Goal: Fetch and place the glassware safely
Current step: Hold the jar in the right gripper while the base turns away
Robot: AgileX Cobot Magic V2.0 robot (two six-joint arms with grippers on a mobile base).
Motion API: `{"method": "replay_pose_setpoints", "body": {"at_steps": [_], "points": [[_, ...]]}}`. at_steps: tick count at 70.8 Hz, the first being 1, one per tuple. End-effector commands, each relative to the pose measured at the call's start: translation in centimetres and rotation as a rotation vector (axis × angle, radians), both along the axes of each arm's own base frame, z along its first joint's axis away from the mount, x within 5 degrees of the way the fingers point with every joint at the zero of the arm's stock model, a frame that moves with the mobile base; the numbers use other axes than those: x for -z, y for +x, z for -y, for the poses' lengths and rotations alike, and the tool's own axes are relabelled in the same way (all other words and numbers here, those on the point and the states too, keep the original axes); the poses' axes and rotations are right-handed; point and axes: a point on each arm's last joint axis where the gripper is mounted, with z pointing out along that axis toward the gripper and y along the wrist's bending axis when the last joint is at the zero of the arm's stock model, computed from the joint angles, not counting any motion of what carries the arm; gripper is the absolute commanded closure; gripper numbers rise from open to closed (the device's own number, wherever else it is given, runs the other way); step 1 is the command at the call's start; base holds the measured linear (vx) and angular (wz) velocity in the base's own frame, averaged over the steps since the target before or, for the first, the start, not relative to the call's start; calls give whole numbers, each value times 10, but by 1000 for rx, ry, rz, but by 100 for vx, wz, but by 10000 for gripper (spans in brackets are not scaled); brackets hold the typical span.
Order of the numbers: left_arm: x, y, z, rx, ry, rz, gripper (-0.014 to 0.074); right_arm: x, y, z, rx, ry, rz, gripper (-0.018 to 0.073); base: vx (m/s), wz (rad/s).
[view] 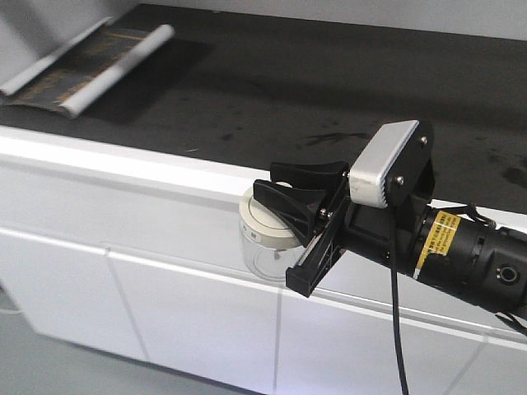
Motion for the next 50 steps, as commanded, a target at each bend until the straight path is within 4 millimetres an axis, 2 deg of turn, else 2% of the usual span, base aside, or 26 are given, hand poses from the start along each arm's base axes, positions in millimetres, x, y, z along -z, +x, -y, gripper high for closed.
{"method": "replay_pose_setpoints", "body": {"at_steps": [1, 50], "points": [[-15, 1, 1, 6, -15, 101, 603, -24, -5, 0, -31, 103, 73, 563, -5, 61], [-15, 1, 1, 6, -15, 101, 603, -24, -5, 0, -31, 103, 73, 563, -6, 73]]}}
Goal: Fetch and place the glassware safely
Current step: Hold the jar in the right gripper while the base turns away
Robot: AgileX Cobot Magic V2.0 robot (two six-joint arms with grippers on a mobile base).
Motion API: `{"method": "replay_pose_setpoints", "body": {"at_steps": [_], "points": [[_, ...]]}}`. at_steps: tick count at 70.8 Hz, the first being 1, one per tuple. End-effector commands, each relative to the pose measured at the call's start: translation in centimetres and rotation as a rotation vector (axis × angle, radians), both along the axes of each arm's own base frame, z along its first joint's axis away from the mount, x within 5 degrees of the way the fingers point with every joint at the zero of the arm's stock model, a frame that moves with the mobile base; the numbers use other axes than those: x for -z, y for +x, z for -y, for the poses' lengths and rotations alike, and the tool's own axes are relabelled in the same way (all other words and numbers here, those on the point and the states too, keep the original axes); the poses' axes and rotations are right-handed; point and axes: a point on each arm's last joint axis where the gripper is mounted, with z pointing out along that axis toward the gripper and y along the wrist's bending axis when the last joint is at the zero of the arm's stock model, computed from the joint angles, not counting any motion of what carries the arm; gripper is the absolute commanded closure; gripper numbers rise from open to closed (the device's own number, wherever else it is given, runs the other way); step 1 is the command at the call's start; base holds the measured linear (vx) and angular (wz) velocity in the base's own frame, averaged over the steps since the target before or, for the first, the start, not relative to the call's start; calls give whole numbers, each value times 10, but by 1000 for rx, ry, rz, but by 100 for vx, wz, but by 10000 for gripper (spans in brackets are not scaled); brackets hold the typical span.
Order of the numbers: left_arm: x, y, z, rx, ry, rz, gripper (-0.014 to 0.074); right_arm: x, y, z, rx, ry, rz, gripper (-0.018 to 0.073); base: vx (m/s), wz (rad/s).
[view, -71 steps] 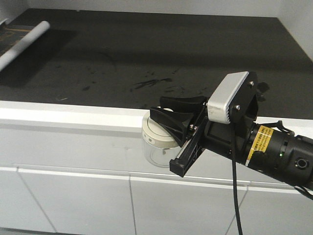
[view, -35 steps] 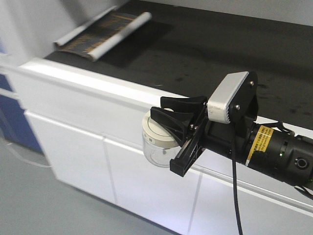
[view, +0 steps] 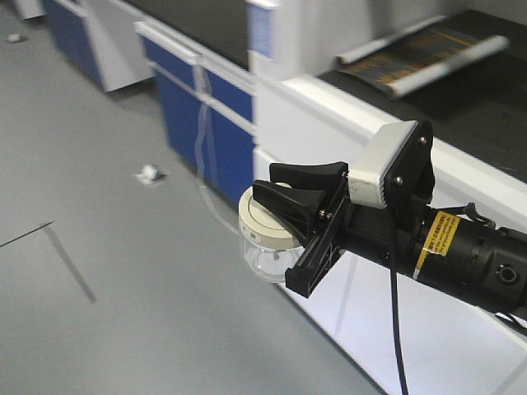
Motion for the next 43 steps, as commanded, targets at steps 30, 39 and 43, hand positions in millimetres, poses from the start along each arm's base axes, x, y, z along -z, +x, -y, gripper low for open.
{"method": "replay_pose_setpoints", "body": {"at_steps": [30, 39, 43], "points": [[-15, 1, 1, 6, -15, 101, 603, -24, -5, 0, -32, 104, 74, 563, 0, 85], [-15, 1, 1, 6, -15, 101, 603, -24, -5, 0, -32, 104, 74, 563, 6, 72], [-15, 1, 1, 6, -15, 101, 603, -24, -5, 0, -32, 104, 74, 563, 8, 55]]}}
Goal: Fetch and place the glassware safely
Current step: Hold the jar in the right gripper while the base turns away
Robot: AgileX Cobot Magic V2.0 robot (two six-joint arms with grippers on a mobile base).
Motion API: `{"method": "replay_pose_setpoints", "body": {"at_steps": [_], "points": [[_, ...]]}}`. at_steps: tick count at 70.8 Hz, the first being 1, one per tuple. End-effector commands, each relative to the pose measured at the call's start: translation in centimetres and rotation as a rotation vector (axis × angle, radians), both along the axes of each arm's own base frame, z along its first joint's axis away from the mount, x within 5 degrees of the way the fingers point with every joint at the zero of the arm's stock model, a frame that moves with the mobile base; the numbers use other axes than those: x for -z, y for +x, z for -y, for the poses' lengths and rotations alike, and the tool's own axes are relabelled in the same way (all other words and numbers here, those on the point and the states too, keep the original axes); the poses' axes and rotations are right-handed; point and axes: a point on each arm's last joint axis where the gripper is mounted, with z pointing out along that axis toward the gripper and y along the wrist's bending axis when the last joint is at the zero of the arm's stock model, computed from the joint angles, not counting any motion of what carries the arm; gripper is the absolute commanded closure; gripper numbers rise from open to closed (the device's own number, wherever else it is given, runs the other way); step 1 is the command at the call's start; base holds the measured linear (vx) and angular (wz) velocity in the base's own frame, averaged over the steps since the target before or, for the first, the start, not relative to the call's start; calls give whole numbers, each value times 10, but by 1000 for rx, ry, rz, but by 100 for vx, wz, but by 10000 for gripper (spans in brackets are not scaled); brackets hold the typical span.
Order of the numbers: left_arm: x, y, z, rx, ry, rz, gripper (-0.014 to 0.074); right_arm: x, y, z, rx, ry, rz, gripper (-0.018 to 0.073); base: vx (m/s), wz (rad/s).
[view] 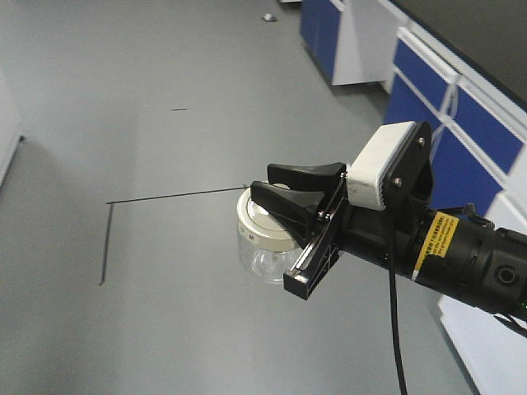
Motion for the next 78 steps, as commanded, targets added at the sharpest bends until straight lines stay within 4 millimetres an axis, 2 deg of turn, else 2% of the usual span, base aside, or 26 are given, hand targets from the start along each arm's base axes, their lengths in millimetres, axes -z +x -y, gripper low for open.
{"method": "replay_pose_setpoints", "body": {"at_steps": [1, 41, 78], "points": [[-15, 1, 1, 6, -14, 101, 603, -24, -5, 0, -30, 104, 72, 563, 9, 49], [-15, 1, 1, 6, -14, 101, 603, -24, -5, 0, -30, 104, 72, 563, 15, 28], [-15, 1, 1, 6, -14, 101, 603, -24, -5, 0, -30, 104, 72, 563, 35, 18]]}}
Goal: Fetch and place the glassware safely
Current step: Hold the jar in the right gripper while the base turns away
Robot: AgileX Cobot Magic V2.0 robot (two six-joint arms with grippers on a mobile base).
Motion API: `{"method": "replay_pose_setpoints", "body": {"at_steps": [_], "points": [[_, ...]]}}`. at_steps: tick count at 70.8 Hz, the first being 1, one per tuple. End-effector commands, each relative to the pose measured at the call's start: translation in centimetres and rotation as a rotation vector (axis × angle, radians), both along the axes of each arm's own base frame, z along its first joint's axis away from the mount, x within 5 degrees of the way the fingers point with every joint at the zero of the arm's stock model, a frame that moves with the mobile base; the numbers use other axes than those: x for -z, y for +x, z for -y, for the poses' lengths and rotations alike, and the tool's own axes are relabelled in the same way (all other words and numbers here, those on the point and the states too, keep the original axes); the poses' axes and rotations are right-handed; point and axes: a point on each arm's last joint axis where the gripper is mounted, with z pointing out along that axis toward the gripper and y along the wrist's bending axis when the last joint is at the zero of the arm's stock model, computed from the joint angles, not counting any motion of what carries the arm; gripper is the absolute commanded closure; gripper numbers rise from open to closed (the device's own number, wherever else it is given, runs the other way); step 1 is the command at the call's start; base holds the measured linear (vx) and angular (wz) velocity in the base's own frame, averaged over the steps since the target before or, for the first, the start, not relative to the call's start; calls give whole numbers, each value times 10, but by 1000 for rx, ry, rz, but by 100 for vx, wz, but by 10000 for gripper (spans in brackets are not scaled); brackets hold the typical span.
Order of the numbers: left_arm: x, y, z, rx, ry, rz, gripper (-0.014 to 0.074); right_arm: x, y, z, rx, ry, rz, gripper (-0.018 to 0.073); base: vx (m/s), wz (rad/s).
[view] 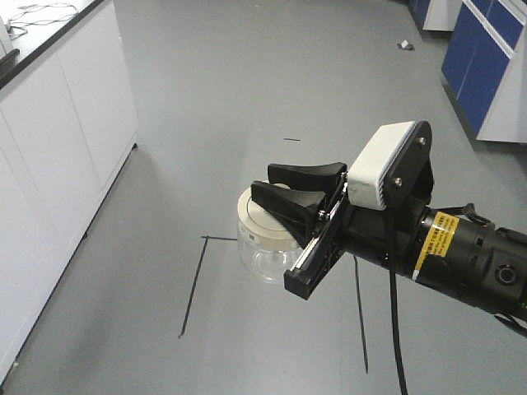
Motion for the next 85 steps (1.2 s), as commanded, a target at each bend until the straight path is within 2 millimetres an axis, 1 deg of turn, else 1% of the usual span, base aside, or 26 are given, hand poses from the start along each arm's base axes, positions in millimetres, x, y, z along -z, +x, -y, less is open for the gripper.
{"method": "replay_pose_setpoints", "body": {"at_steps": [1, 15, 43, 85], "points": [[-15, 1, 1, 6, -14, 101, 603, -24, -5, 0, -29, 105, 72, 563, 43, 12], [-15, 1, 1, 6, -14, 101, 603, -24, -5, 0, -29, 105, 72, 563, 44, 2], [-15, 1, 1, 6, -14, 101, 603, -24, -5, 0, -29, 105, 72, 563, 46, -14], [-15, 1, 1, 6, -14, 101, 603, -24, -5, 0, -29, 105, 72, 563, 53, -4]]}}
